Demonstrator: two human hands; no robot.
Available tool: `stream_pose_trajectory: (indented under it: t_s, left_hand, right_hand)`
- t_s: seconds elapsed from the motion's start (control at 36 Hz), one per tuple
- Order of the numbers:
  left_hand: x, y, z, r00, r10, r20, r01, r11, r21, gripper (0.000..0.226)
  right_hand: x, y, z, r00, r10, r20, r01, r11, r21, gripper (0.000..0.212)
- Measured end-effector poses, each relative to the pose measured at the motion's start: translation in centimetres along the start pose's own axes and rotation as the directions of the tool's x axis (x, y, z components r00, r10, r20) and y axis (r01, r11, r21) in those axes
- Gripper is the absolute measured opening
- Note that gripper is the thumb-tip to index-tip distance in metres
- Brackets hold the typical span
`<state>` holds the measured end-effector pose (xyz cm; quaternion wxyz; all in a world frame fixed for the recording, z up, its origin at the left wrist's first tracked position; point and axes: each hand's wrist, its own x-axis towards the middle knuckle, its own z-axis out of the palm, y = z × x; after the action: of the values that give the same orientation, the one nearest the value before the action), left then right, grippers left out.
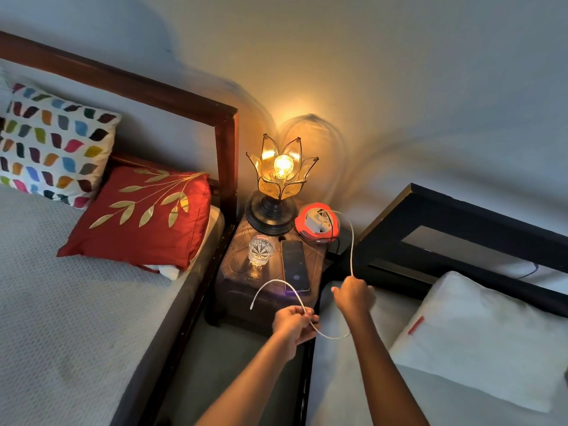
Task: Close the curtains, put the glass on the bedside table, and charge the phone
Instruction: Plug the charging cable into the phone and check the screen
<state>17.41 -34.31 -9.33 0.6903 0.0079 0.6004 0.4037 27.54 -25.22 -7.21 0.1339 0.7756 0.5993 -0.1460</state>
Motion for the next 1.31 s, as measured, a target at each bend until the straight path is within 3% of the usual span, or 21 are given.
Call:
stream_pose_trajectory:
  t_s: [0.08,0.11,0.17,0.22,0.25,0.31,0.42,0.5,0.56,0.64,0.69,0.78,0.92,1.03,1.11,1.19,1.31]
  left_hand:
    - [-0.3,-1.4,0.6,0.999,0.038,-0.005,-0.038,0.996,0.075,0.016]
    - [-0.5,-1.7,0.8,0.998,0.056,-0.008,-0.055,0.992,0.114,0.016]
    - [-0.7,-2.2,1.0,0.996,0.092,-0.001,-0.090,0.978,0.187,0.022]
    - [-0.7,-2.7,1.2,0.993,0.115,0.023,-0.117,0.956,0.271,0.033]
    - [-0.7,-2.9,1.2,0.992,0.118,0.034,-0.123,0.942,0.313,0.036]
    - [-0.6,-3.2,1.3,0.993,0.112,0.040,-0.119,0.919,0.375,0.034]
    - [0.1,-3.0,1.2,0.994,0.056,0.099,-0.092,0.902,0.421,0.025]
    - [1.0,-1.9,0.6,0.985,0.001,0.170,-0.043,0.969,0.244,0.038]
    - [1.6,-0.4,0.2,0.995,0.002,0.102,-0.006,0.999,0.043,0.032]
    - [3.2,1.9,-0.2,1.000,-0.009,-0.005,0.007,0.955,-0.295,0.020]
    - [4.3,3.2,-0.1,0.999,-0.011,-0.041,-0.006,0.922,-0.387,0.024]
    - [5.4,4.4,0.8,0.998,0.034,-0.054,-0.049,0.952,-0.303,0.020]
    - [6.9,4.7,2.6,0.976,0.191,-0.106,-0.192,0.981,0.006,0.007]
    - [7.6,4.2,3.1,0.953,0.297,-0.053,-0.268,0.915,0.302,0.005]
    - [7.8,3.8,3.0,0.942,0.333,0.032,-0.311,0.835,0.454,0.009]
    - [8.4,3.2,2.8,0.935,0.336,0.114,-0.344,0.781,0.522,0.020]
    - [9.3,2.6,2.5,0.922,0.318,0.223,-0.385,0.678,0.626,0.005]
  right_hand:
    - [-0.3,-1.7,1.1,0.998,-0.058,-0.022,0.055,0.990,-0.129,0.043]
    - [-0.2,-2.1,1.5,0.995,-0.103,0.012,0.103,0.992,-0.073,0.042]
    - [-0.1,-3.0,2.1,0.965,-0.190,0.178,0.145,0.960,0.242,0.041]
    - [-0.3,-3.5,2.4,0.879,-0.240,0.413,-0.057,0.806,0.590,0.041]
    - [-0.4,-3.5,2.4,0.827,-0.267,0.495,-0.181,0.706,0.684,0.042]
    - [-0.6,-3.4,2.3,0.775,-0.343,0.531,-0.272,0.577,0.770,0.038]
    - [-0.5,-2.5,1.8,0.747,-0.456,0.484,-0.217,0.522,0.825,0.030]
    - [0.2,-0.8,1.7,0.744,-0.486,0.458,-0.167,0.530,0.832,0.030]
    - [0.8,0.6,1.8,0.740,-0.503,0.446,-0.118,0.556,0.823,0.028]
    - [1.6,2.6,2.0,0.690,-0.549,0.471,-0.083,0.586,0.806,0.024]
    - [1.9,3.4,2.1,0.652,-0.562,0.508,-0.067,0.626,0.777,0.023]
    - [2.4,3.6,2.4,0.634,-0.554,0.540,-0.023,0.684,0.729,0.022]
    - [4.3,3.0,2.8,0.622,-0.519,0.586,0.057,0.777,0.627,0.023]
    - [5.6,2.5,3.1,0.673,-0.500,0.545,-0.021,0.724,0.689,0.028]
    - [7.1,1.9,3.6,0.804,-0.409,0.432,-0.197,0.503,0.842,0.031]
    - [8.3,0.7,3.5,0.867,-0.290,0.406,-0.348,0.230,0.909,0.030]
    - [9.2,-1.3,3.4,0.904,-0.205,0.375,-0.357,0.117,0.927,0.028]
